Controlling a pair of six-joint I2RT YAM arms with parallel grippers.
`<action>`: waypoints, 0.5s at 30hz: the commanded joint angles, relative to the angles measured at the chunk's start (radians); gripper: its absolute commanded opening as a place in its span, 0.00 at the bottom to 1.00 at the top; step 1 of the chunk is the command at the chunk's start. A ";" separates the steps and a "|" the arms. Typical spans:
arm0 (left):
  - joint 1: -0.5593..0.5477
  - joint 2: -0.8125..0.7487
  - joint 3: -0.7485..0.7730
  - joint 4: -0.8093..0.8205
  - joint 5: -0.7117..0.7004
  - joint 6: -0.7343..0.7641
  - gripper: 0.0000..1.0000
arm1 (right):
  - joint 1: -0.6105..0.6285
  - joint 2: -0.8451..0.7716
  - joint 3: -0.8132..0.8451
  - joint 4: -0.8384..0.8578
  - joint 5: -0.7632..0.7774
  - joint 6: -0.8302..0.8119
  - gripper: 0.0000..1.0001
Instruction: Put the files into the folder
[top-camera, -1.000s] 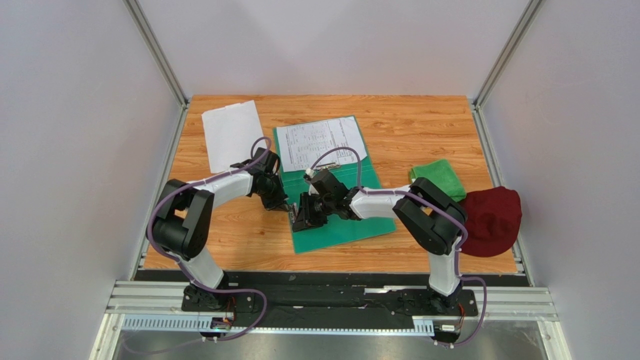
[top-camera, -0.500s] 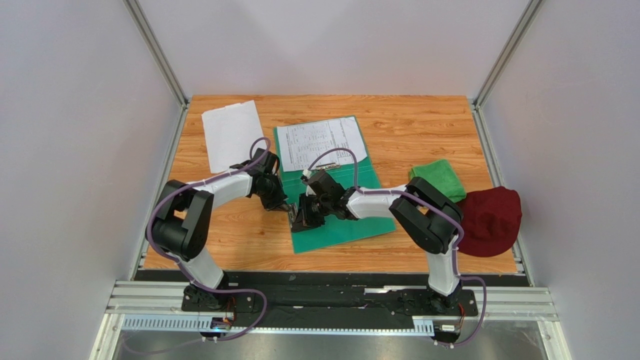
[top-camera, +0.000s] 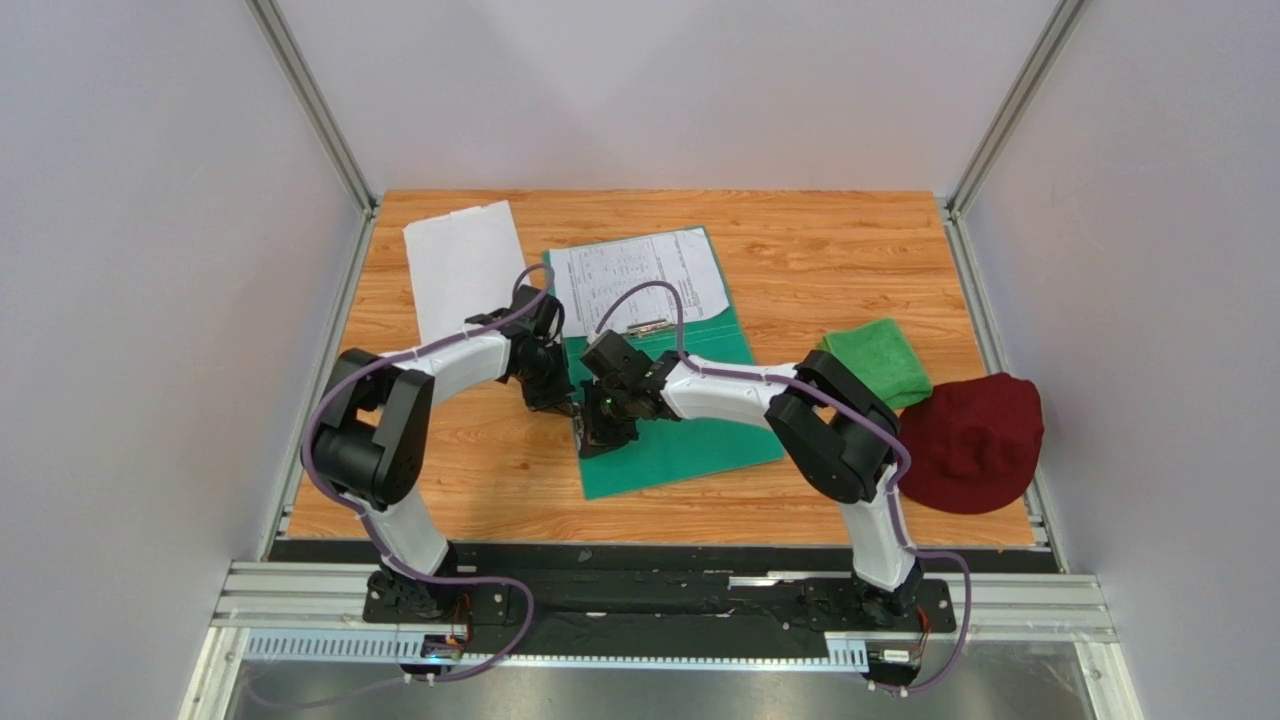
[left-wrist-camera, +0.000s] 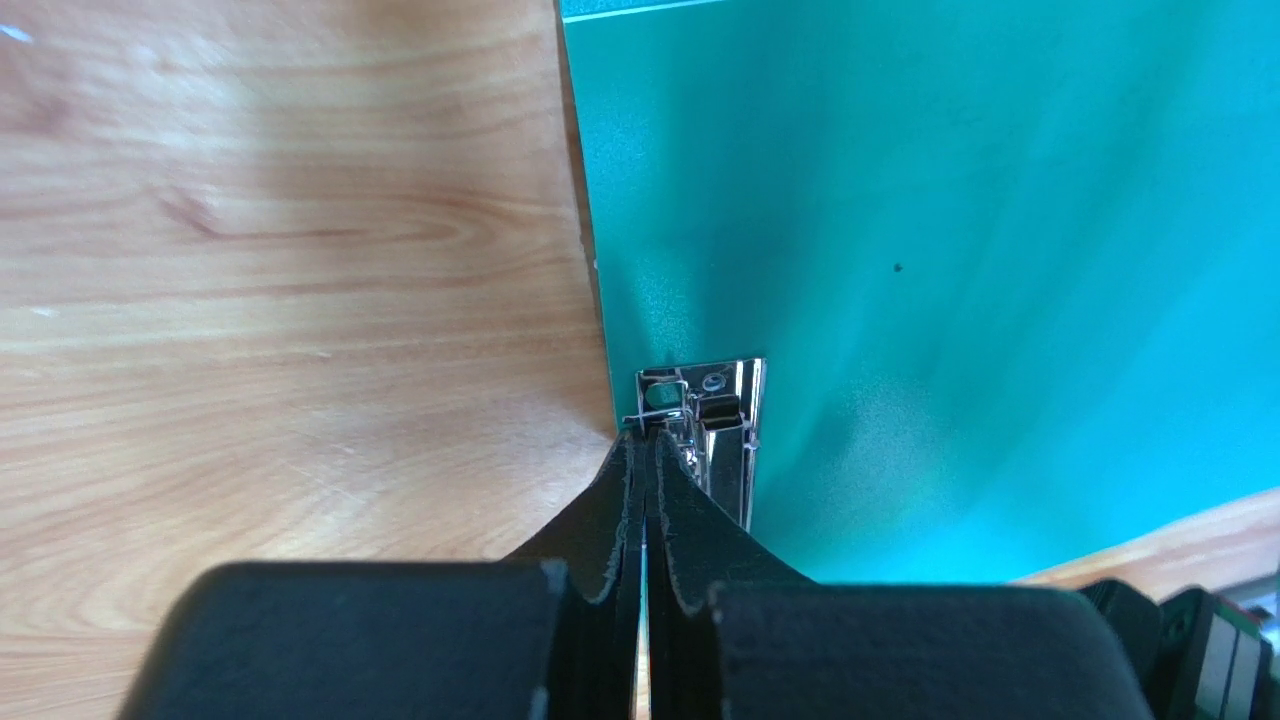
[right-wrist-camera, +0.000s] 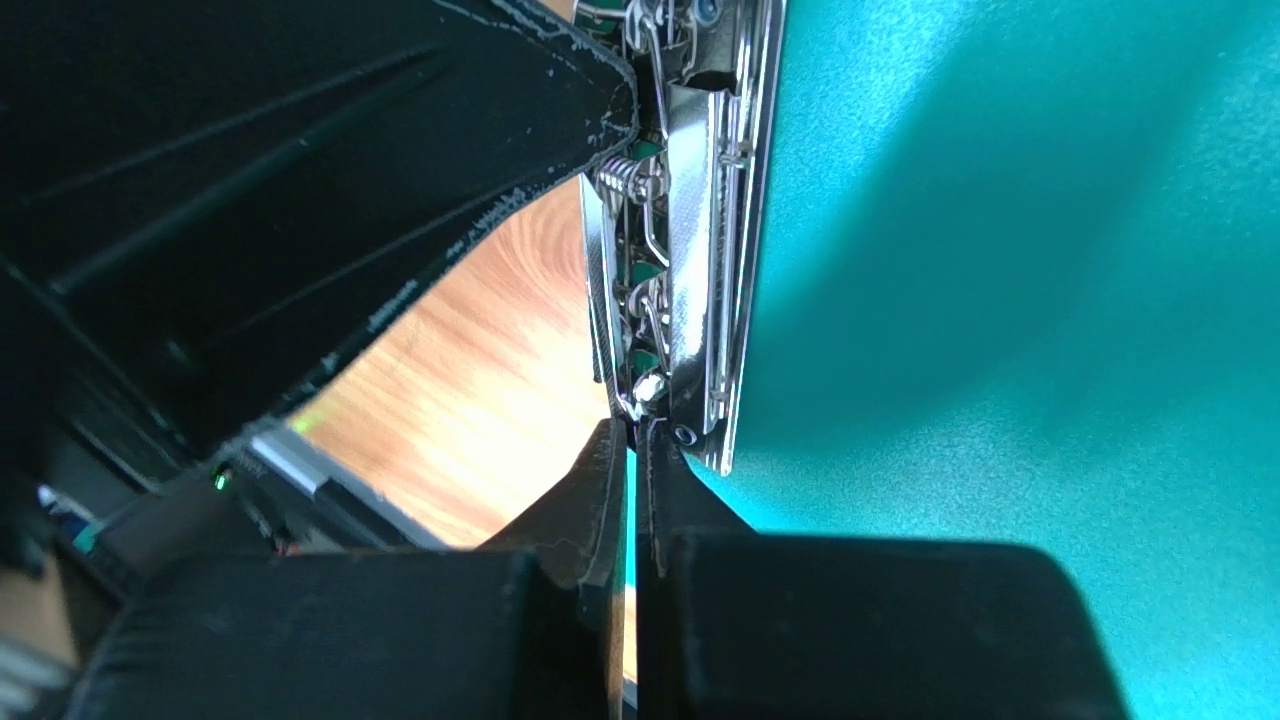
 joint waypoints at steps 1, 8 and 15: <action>-0.005 0.017 0.051 -0.085 -0.021 0.085 0.00 | 0.017 0.185 -0.019 -0.306 0.401 -0.053 0.00; -0.005 0.066 0.063 -0.080 -0.012 0.104 0.00 | 0.027 0.262 -0.025 -0.420 0.667 -0.047 0.00; -0.003 0.071 0.071 -0.091 -0.029 0.122 0.00 | 0.055 0.272 0.022 -0.546 0.843 -0.058 0.00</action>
